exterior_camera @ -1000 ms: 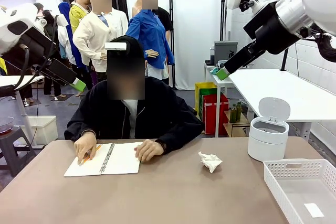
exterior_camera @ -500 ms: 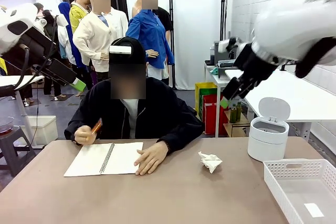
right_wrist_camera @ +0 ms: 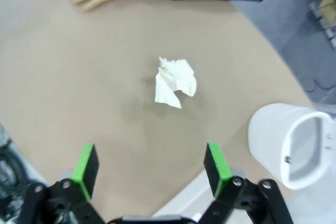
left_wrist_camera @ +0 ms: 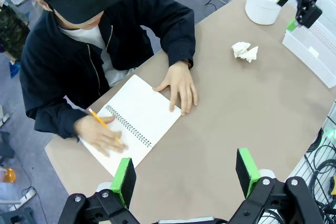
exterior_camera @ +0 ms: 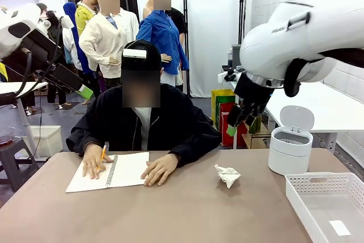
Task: Sort the paper based on its condition.
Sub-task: If a person hands you a paper, place it in the Organizing basket , and if it's crumpled, put it in the Trash can.
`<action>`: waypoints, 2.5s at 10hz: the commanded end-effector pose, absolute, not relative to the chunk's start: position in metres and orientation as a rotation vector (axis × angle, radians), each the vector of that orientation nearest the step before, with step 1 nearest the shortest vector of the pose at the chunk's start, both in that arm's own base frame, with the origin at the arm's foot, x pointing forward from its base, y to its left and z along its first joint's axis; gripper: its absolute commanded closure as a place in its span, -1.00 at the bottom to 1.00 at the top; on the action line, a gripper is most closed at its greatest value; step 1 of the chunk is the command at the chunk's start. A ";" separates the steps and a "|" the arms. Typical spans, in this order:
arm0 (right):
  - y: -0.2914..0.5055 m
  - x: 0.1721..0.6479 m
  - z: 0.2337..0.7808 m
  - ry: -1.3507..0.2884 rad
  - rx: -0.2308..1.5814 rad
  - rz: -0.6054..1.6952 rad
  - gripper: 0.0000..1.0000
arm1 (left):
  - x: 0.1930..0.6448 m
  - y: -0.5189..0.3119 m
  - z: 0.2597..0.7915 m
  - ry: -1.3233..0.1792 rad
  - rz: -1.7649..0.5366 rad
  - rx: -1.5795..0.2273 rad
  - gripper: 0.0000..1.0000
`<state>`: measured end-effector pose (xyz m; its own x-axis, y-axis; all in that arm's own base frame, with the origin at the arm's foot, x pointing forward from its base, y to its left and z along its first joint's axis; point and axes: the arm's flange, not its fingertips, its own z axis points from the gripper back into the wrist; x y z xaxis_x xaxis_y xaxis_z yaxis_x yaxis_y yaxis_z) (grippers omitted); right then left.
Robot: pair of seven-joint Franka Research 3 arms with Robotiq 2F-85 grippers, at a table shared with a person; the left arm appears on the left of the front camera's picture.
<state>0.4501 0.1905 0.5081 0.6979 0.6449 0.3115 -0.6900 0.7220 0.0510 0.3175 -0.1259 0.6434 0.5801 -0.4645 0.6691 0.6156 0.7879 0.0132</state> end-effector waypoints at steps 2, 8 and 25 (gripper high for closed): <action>0.198 0.479 0.480 -0.219 0.091 0.742 -1.00 | 0.317 -0.125 0.644 -0.711 -0.636 -0.232 -1.00; 0.197 0.477 0.476 -0.226 0.120 0.764 -1.00 | 0.317 -0.125 0.644 -0.711 -0.636 -0.232 -1.00; 0.243 0.543 0.310 0.003 0.012 0.890 -1.00 | 0.317 -0.125 0.644 -0.711 -0.636 -0.232 -1.00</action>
